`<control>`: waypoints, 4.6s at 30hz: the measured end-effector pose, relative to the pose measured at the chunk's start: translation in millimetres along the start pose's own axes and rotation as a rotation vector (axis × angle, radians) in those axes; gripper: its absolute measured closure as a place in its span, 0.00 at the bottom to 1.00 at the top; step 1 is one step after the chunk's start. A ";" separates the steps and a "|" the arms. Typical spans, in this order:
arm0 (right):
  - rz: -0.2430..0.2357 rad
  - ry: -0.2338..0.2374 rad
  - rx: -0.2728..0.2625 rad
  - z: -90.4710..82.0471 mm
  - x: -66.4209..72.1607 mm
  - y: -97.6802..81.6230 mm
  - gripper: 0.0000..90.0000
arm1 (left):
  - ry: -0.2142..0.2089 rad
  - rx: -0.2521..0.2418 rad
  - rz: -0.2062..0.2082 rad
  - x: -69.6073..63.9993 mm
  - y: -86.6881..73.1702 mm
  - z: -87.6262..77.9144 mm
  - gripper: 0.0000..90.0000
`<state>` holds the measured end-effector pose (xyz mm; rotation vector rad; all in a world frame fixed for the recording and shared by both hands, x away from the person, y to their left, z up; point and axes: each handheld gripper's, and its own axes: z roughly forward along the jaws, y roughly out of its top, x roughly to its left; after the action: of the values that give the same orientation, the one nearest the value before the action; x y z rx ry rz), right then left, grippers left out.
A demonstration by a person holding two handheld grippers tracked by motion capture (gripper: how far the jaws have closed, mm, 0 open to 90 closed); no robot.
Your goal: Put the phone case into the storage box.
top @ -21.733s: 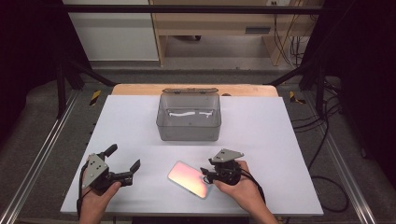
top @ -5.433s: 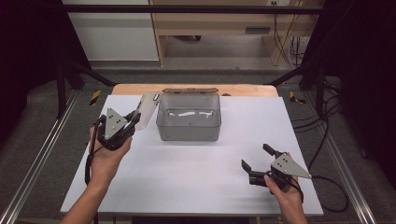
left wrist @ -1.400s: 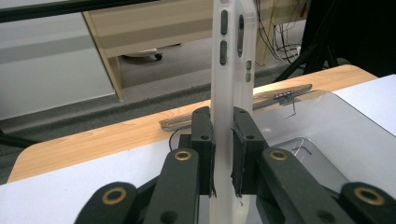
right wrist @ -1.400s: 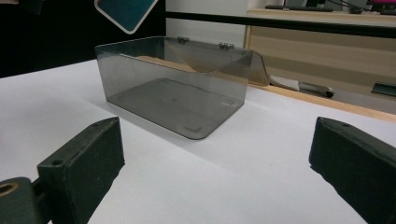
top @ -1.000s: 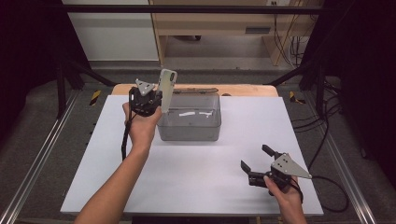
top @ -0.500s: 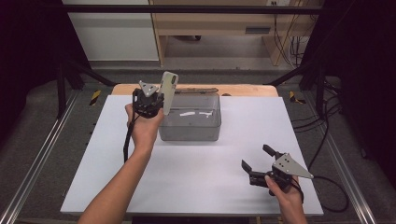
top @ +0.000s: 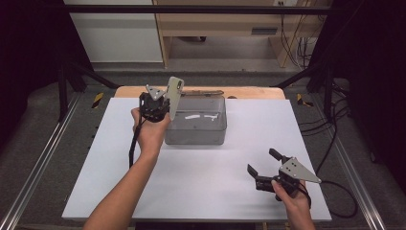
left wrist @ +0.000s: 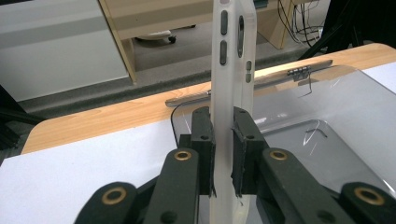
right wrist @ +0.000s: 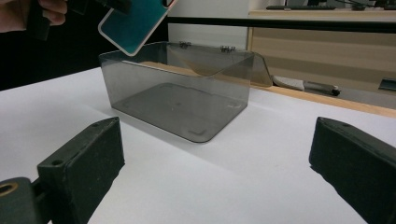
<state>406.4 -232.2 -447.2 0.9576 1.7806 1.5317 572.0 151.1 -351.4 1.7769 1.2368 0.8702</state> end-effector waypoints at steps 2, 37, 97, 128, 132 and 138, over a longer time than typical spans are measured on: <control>0.000 0.001 0.000 0.0 0.0 0.0 0.04 | 0.000 0.005 -0.002 0.3 -1.4 1.7 0.90; 0.000 0.009 0.006 0.3 0.0 0.0 0.04 | -0.003 0.072 -0.007 5.0 -21.2 19.5 0.90; -0.001 0.012 0.016 1.5 -0.2 -1.3 0.04 | -0.021 0.118 -0.005 1.3 -34.1 29.9 0.90; 0.000 0.014 0.019 1.8 -0.5 -1.7 0.04 | -0.038 0.139 -0.016 -1.1 -36.4 34.8 0.90; -0.001 0.013 0.018 2.0 -0.4 -1.8 0.04 | -0.040 0.142 -0.016 -1.1 -36.6 35.3 0.90; 0.001 0.014 0.019 1.9 -0.6 -1.8 0.04 | -0.045 0.147 -0.022 -0.6 -36.9 36.2 0.90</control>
<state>408.1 -231.7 -449.3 0.9591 1.8076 1.5278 587.9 150.6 -400.6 1.8845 1.3173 0.7396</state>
